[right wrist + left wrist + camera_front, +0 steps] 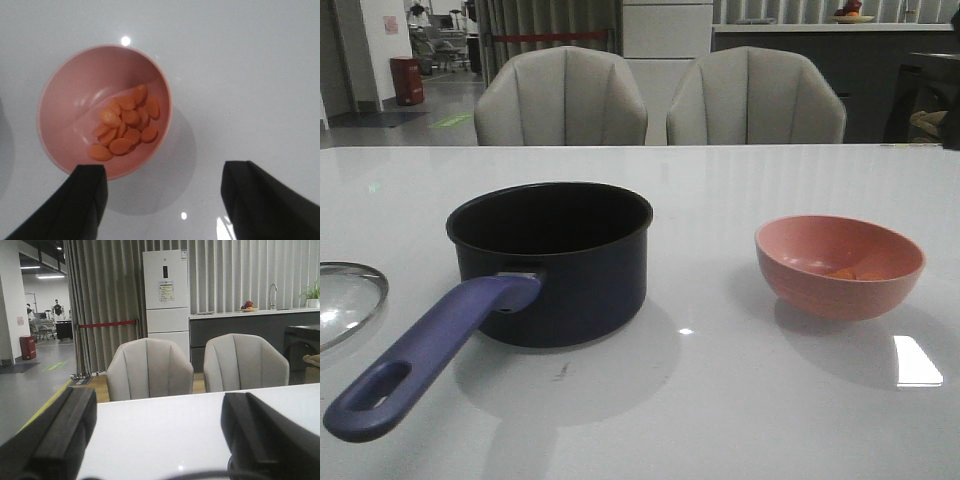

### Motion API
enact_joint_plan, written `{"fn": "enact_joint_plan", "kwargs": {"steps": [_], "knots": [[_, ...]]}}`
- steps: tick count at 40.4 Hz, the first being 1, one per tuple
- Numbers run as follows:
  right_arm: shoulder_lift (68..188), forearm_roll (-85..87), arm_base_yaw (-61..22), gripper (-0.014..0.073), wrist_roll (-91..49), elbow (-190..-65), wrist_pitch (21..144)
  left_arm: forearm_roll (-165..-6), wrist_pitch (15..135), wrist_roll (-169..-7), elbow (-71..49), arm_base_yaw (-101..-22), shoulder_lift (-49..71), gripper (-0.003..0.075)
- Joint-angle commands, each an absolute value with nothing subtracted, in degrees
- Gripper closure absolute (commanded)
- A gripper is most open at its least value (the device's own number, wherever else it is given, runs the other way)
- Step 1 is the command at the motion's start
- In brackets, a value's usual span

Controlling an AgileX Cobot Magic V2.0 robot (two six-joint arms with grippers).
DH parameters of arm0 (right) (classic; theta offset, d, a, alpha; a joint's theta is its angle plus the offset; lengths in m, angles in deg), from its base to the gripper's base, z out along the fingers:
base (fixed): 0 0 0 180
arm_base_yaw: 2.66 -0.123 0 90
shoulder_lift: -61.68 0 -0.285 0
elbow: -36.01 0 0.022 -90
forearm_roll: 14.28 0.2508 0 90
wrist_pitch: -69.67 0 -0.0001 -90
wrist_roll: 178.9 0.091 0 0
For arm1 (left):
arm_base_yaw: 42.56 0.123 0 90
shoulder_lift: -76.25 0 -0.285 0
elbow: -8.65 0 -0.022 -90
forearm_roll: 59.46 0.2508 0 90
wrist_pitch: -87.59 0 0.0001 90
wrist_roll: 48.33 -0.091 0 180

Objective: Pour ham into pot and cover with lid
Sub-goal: 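Reach the right gripper down and grasp the pink bowl rim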

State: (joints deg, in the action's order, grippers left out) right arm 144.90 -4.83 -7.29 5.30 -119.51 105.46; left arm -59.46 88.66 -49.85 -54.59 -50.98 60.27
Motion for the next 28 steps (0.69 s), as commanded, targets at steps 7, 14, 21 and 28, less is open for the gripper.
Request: {"fn": "enact_joint_plan", "kwargs": {"steps": [7, 14, 21, 28], "knots": [[157.2, -3.8, -5.1, 0.0017, 0.3, -129.6, 108.1, -59.5, 92.9, -49.7, -53.0, -51.3, 59.7, 0.0170], [164.3, -1.5, -5.1, 0.0017, -3.3, -134.0, 109.2, -59.5, 92.9, -49.7, -53.0, -51.3, 59.7, 0.0171], [169.0, -1.0, -5.4, 0.0017, -5.0, -135.8, 107.3, -59.5, 92.9, -49.7, -53.0, -51.3, 59.7, 0.0171], [173.2, -0.9, -5.4, 0.0046, -5.7, -138.0, 106.6, -59.5, 92.9, -49.7, -53.0, -51.3, 59.7, 0.0171]]}}
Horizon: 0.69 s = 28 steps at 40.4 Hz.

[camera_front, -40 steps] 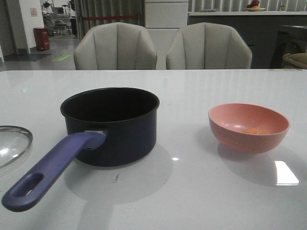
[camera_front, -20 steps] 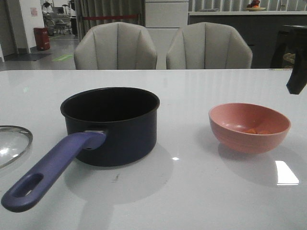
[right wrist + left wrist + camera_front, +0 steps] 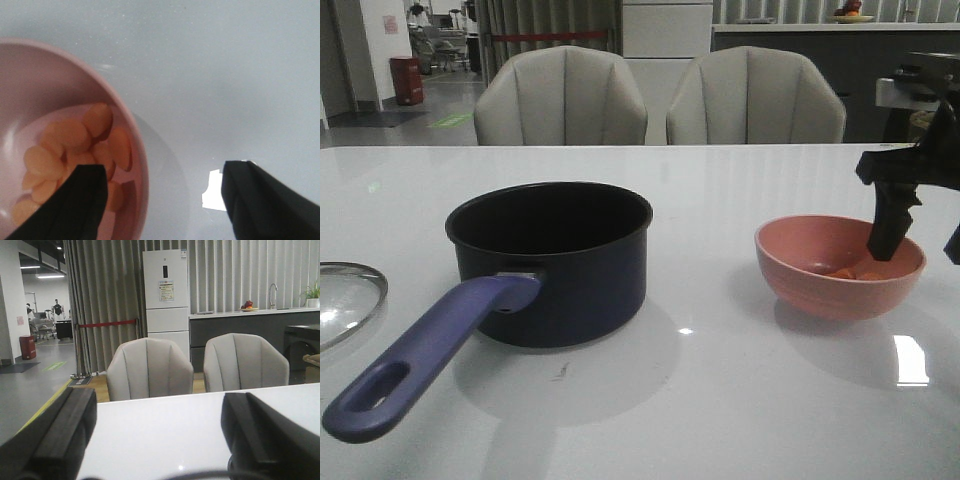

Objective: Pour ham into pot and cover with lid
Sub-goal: 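Reach the right gripper down and grasp the pink bowl rim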

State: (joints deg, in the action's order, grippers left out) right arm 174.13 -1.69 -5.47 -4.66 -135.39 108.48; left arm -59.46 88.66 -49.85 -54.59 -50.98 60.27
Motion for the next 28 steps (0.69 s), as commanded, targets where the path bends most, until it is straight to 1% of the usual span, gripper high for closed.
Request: {"fn": "enact_joint_plan", "kwargs": {"steps": [1, 4, 9, 10, 13, 18, 28], "knots": [[173.7, -0.8, -5.4, 0.0060, -5.8, -138.3, 106.6, -59.5, 92.9, -49.7, -53.0, -51.3, 59.7, 0.0171], [175.0, -0.6, -5.4, 0.0183, -5.8, -139.2, 106.6, -59.8, 92.9, -49.7, -53.0, -51.3, 59.7, 0.0170], [176.9, -0.2, -5.4, 0.0460, -5.8, -140.5, 106.7, -59.5, 92.9, -49.7, -53.0, -51.3, 59.7, 0.0171], [177.3, -0.2, -5.4, 0.0468, -5.8, -140.8, 106.6, -59.5, 92.9, -49.7, -53.0, -51.3, 59.7, 0.0170], [178.1, -0.2, -5.4, 0.0438, -5.8, -141.3, 106.3, -59.5, 92.9, -49.7, -53.0, -51.3, 59.7, 0.0170], [178.2, -0.2, -5.4, 0.0459, -5.8, -141.5, 105.1, -59.5, 92.9, -49.7, -53.0, -51.3, 59.7, 0.0171], [174.8, 0.9, -5.9, 0.0457, -5.8, -143.0, 107.7, -59.5, 92.9, -49.7, -53.0, -51.3, 59.7, 0.0171]]}}
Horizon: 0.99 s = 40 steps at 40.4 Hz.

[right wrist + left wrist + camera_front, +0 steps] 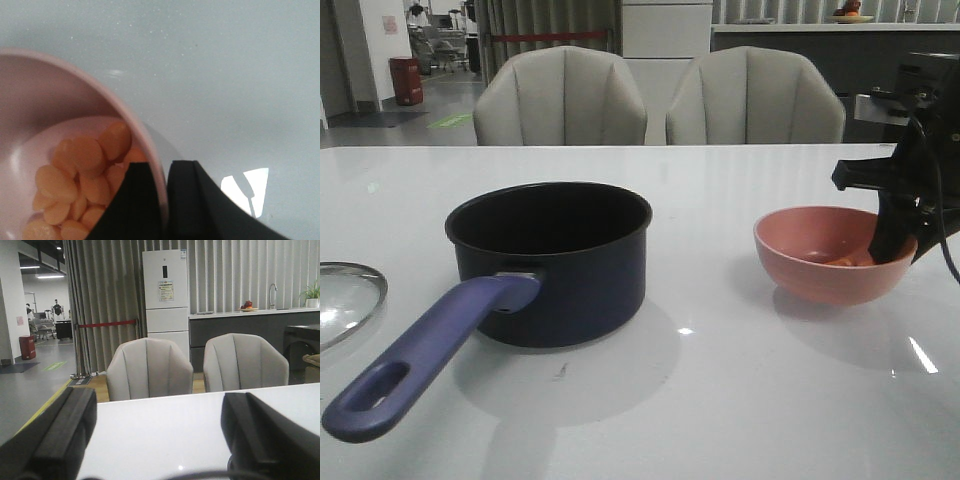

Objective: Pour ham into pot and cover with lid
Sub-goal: 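Reach the right gripper down and grasp the pink bowl rim, then lift the pink bowl and carry it over the saucepan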

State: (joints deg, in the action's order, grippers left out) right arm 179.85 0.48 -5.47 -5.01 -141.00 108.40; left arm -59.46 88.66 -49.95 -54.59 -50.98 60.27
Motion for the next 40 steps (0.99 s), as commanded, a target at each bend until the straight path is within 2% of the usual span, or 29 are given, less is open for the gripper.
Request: {"fn": "enact_joint_plan", "kwargs": {"steps": [1, 8, 17, 30, 40], "knots": [[174.1, 0.9, -6.1, 0.0457, -5.8, -143.0, 107.6, -59.5, 92.9, -49.7, -53.0, -51.3, 59.7, 0.0170], [167.7, 0.9, -9.8, 0.0457, -5.8, -143.0, 104.7, -59.5, 92.9, -49.7, -53.0, -51.3, 59.7, 0.0171], [163.0, 0.8, -19.2, 0.0457, -7.6, -143.0, 98.1, -59.5, 92.9, -49.7, -53.0, -51.3, 59.7, 0.0171], [164.1, 0.9, -30.8, 0.0457, -7.6, -143.0, 80.2, -59.5, 92.9, -49.7, -53.0, -51.3, 59.7, 0.0171], [167.5, -0.4, -34.1, 0.0457, -7.7, -142.9, 65.6, -59.5, 92.9, -49.7, -53.0, -51.3, 59.7, 0.0170]]}}
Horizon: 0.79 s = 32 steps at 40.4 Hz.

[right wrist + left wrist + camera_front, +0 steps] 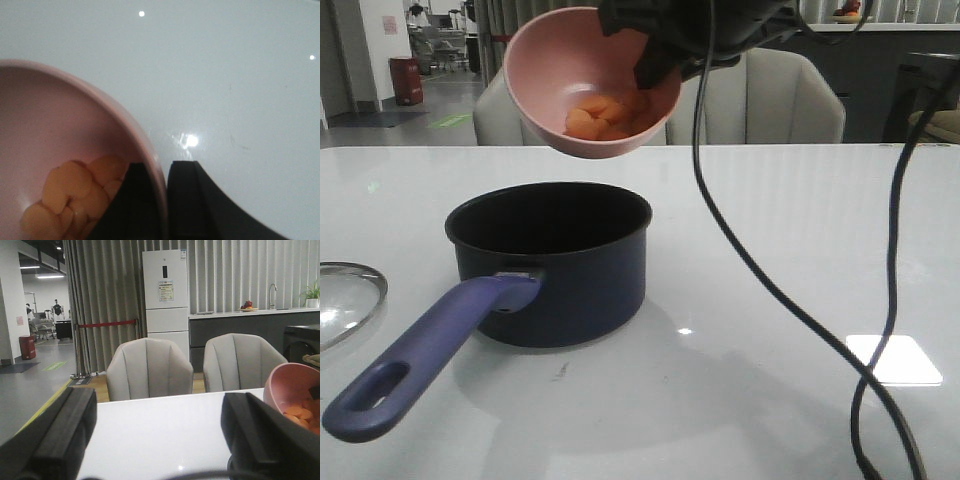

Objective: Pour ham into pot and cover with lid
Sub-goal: 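Lift the pink bowl and carry it over the saucepan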

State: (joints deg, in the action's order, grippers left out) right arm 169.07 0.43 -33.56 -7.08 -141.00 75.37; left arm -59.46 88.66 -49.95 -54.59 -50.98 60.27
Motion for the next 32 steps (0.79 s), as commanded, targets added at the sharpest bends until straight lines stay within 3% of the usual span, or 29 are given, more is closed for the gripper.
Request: {"fn": "enact_joint_plan", "kwargs": {"steps": [1, 16, 32], "knots": [[167.8, -0.9, -34.2, 0.0457, -7.7, -142.8, 64.2, -59.5, 92.9, -49.7, -53.0, -51.3, 59.7, 0.0171], [168.9, -7.3, -36.4, 0.0458, -12.2, -133.0, 29.2, -59.5, 92.9, -49.7, -53.0, -51.3, 59.7, 0.0171], [169.0, -7.3, -37.1, 0.0458, -31.5, -131.6, 19.3, -59.5, 92.9, -49.7, -53.0, -51.3, 59.7, 0.0171]]}}
